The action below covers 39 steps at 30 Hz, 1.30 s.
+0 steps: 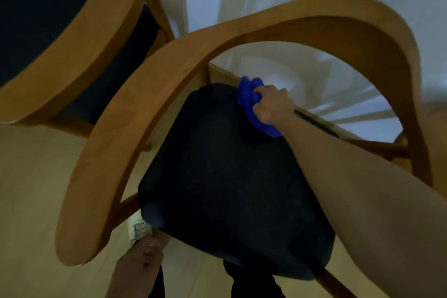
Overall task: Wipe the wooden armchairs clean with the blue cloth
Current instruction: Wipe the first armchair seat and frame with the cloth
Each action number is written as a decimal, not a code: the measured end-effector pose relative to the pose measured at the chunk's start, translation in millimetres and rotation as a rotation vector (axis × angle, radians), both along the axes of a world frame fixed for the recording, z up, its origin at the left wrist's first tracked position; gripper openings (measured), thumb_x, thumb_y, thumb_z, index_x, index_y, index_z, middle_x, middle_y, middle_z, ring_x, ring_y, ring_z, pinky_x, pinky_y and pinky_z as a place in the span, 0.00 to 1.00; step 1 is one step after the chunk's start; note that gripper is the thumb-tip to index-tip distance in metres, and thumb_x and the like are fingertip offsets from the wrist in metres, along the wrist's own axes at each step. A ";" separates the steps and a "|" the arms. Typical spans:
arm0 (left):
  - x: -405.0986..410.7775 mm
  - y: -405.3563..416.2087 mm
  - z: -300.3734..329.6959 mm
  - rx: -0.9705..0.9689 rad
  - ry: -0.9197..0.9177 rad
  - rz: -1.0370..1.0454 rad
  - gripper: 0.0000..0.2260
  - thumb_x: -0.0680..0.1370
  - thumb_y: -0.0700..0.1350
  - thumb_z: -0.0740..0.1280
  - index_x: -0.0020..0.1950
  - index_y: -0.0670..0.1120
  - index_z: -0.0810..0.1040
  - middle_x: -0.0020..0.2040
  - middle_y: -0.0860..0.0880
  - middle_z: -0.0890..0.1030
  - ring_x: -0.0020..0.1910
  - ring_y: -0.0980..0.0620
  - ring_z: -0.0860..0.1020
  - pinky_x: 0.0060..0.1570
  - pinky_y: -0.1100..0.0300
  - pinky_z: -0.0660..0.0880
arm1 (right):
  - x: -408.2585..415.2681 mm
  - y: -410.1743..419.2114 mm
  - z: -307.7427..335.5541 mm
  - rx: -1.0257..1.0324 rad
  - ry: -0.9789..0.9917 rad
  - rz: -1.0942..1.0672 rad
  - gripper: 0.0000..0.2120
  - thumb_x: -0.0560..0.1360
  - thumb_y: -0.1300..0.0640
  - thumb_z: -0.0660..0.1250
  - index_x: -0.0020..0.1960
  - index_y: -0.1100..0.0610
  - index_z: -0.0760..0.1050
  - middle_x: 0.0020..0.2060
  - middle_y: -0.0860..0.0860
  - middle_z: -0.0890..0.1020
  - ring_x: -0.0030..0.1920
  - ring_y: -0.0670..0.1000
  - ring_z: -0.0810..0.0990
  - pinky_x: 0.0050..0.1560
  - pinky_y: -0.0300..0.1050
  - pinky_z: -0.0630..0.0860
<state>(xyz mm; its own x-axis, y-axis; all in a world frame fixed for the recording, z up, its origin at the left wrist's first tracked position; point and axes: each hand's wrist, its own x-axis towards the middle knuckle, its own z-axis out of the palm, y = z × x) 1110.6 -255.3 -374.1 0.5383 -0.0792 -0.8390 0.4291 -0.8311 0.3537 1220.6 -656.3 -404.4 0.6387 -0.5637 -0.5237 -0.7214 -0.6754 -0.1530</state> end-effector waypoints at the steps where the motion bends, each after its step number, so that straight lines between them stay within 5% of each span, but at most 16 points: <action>1: -7.5 -4.4 0.3 0.008 -0.007 0.012 0.10 0.75 0.38 0.69 0.46 0.55 0.80 0.43 0.52 0.81 0.41 0.58 0.77 0.38 0.75 0.68 | -2.9 8.5 -6.9 0.017 -0.015 0.040 0.24 0.75 0.55 0.62 0.71 0.48 0.66 0.70 0.53 0.68 0.67 0.63 0.65 0.65 0.64 0.67; 6: -35.6 -28.2 0.8 -0.016 -0.021 0.020 0.13 0.73 0.31 0.68 0.40 0.49 0.78 0.41 0.47 0.79 0.35 0.53 0.76 0.38 0.74 0.70 | -58.8 48.5 -9.8 0.066 -0.115 0.419 0.31 0.71 0.55 0.64 0.74 0.44 0.64 0.76 0.47 0.60 0.65 0.61 0.64 0.59 0.57 0.67; 11: -19.9 -47.5 1.3 0.040 -0.027 -0.079 0.14 0.77 0.35 0.65 0.37 0.50 0.80 0.38 0.51 0.79 0.37 0.57 0.75 0.35 0.70 0.68 | -134.7 99.2 -0.9 0.248 -0.114 0.656 0.32 0.71 0.55 0.63 0.74 0.43 0.64 0.76 0.45 0.61 0.64 0.57 0.65 0.59 0.54 0.66; 14: -7.2 -62.2 -0.1 0.008 -0.026 -0.092 0.06 0.76 0.40 0.67 0.44 0.51 0.79 0.40 0.55 0.81 0.40 0.60 0.77 0.37 0.72 0.67 | -162.8 106.0 -0.5 0.372 -0.064 0.656 0.30 0.73 0.56 0.63 0.74 0.43 0.64 0.76 0.43 0.60 0.66 0.55 0.63 0.63 0.56 0.64; 20: 1.5 -77.9 6.7 -0.067 -0.125 -0.322 0.06 0.77 0.41 0.67 0.51 0.52 0.74 0.44 0.54 0.79 0.41 0.60 0.77 0.41 0.62 0.75 | -214.1 123.1 10.9 0.507 -0.023 0.488 0.29 0.73 0.55 0.64 0.72 0.40 0.66 0.74 0.40 0.62 0.67 0.52 0.61 0.67 0.57 0.62; 24: -4.1 -86.1 17.2 -0.247 -0.153 -0.359 0.40 0.69 0.50 0.76 0.72 0.65 0.56 0.63 0.61 0.66 0.57 0.63 0.71 0.52 0.64 0.71 | -258.6 138.2 40.2 0.568 -0.055 0.440 0.29 0.71 0.53 0.63 0.71 0.39 0.67 0.73 0.41 0.64 0.65 0.49 0.61 0.61 0.50 0.62; 27: -3.2 -90.3 30.7 -0.370 -0.088 -0.736 0.45 0.64 0.60 0.73 0.72 0.73 0.48 0.73 0.65 0.53 0.72 0.61 0.55 0.68 0.57 0.60 | -278.5 154.4 69.0 0.637 -0.084 0.400 0.33 0.68 0.54 0.65 0.70 0.36 0.62 0.69 0.38 0.65 0.63 0.47 0.61 0.57 0.47 0.61; 30: 5.5 -85.6 42.1 -0.302 -0.007 -1.131 0.43 0.64 0.64 0.70 0.70 0.75 0.47 0.77 0.61 0.49 0.76 0.54 0.45 0.73 0.44 0.53 | -282.1 170.2 97.7 0.682 -0.124 0.299 0.38 0.65 0.55 0.67 0.69 0.33 0.57 0.65 0.33 0.64 0.63 0.41 0.61 0.63 0.44 0.61; 32: 13.9 -80.3 58.3 -0.297 0.023 -1.240 0.36 0.65 0.62 0.71 0.70 0.69 0.59 0.76 0.58 0.54 0.75 0.54 0.47 0.72 0.43 0.52 | -276.7 180.3 116.4 0.695 -0.133 0.272 0.41 0.66 0.52 0.68 0.70 0.30 0.51 0.67 0.32 0.60 0.66 0.38 0.59 0.66 0.42 0.57; 34: 23.6 -72.7 81.7 -0.383 -0.025 -1.213 0.25 0.66 0.61 0.71 0.60 0.62 0.70 0.66 0.59 0.68 0.69 0.58 0.61 0.68 0.50 0.61 | -264.7 191.3 135.3 0.677 -0.154 0.290 0.44 0.66 0.49 0.69 0.71 0.27 0.45 0.68 0.32 0.58 0.67 0.39 0.58 0.65 0.38 0.55; 36: 36.4 -63.1 111.8 -0.455 -0.106 -1.169 0.15 0.66 0.61 0.70 0.48 0.60 0.70 0.48 0.63 0.72 0.50 0.65 0.70 0.51 0.63 0.67 | -245.8 201.6 155.1 0.642 -0.162 0.325 0.44 0.67 0.47 0.69 0.73 0.31 0.46 0.68 0.33 0.58 0.66 0.40 0.59 0.62 0.36 0.56; 39: 60.6 -35.7 154.2 -0.432 -0.169 -1.101 0.09 0.72 0.56 0.68 0.49 0.60 0.70 0.44 0.62 0.76 0.44 0.64 0.74 0.42 0.68 0.68 | -212.8 217.0 186.0 0.596 -0.161 0.331 0.42 0.67 0.47 0.70 0.74 0.36 0.50 0.65 0.35 0.58 0.63 0.40 0.61 0.61 0.36 0.60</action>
